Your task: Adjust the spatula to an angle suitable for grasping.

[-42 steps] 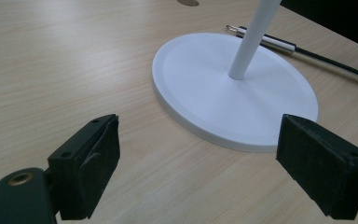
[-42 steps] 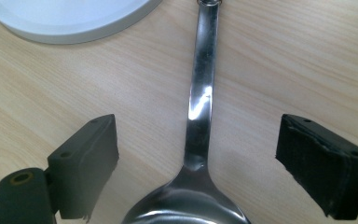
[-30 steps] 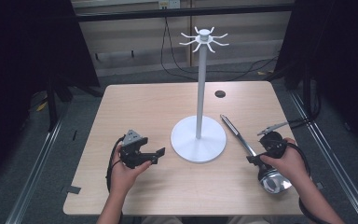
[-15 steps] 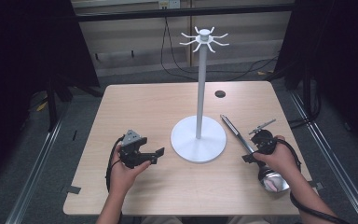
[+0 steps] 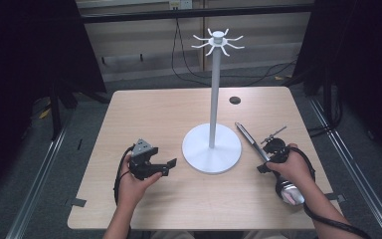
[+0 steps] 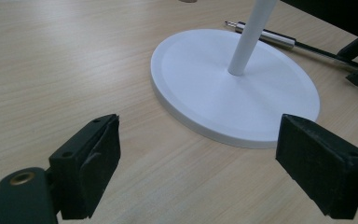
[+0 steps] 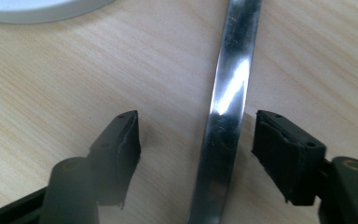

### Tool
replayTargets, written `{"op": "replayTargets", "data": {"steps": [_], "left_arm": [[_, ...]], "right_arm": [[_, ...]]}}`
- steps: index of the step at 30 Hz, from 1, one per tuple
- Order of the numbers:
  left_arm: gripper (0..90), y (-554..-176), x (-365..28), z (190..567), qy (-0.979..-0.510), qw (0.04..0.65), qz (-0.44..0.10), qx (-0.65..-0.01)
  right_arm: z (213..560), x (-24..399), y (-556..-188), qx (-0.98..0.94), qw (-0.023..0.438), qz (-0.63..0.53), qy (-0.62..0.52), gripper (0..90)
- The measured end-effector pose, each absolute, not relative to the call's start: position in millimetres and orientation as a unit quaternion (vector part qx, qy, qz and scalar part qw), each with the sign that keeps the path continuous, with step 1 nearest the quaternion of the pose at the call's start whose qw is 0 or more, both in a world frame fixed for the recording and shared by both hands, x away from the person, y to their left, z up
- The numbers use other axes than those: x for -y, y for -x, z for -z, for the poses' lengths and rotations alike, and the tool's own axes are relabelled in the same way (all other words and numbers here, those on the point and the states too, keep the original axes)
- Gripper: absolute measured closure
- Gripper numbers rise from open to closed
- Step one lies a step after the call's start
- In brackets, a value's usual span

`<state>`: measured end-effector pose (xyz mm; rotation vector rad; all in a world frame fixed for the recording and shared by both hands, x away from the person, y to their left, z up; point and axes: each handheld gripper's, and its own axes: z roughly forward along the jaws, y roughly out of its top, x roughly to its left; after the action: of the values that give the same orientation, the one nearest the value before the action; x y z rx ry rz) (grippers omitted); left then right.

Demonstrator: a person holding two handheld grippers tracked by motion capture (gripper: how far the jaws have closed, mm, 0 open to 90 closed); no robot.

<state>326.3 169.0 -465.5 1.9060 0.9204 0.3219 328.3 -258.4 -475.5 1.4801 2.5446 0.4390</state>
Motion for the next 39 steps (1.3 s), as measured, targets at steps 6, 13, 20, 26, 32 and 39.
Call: {"op": "replayTargets", "data": {"steps": [6,13,20,26,32,39], "left_arm": [[13.8,-327,-170,466,-0.782,0.479,-0.134,-0.376],[13.8,-326,-169,466,-0.786,0.475,-0.135,-0.372],[13.8,-326,-168,466,-0.788,0.474,-0.135,-0.37],[13.8,-327,-169,466,-0.786,0.477,-0.135,-0.37],[13.8,-327,-168,466,-0.786,0.476,-0.137,-0.37],[13.8,-327,-167,465,-0.786,0.476,-0.139,-0.37]], "right_arm": [[475,256,-331,-0.853,0.072,-0.143,-0.496,42.8],[473,256,-332,-0.846,0.071,-0.138,-0.51,62.4],[472,258,-336,-0.837,0.062,-0.136,-0.527,75.0],[472,261,-336,-0.828,0.058,-0.146,-0.538,76.1],[473,269,-333,-0.816,0.05,-0.168,-0.551,76.1],[471,278,-329,-0.808,0.047,-0.182,-0.559,76.2]]}}
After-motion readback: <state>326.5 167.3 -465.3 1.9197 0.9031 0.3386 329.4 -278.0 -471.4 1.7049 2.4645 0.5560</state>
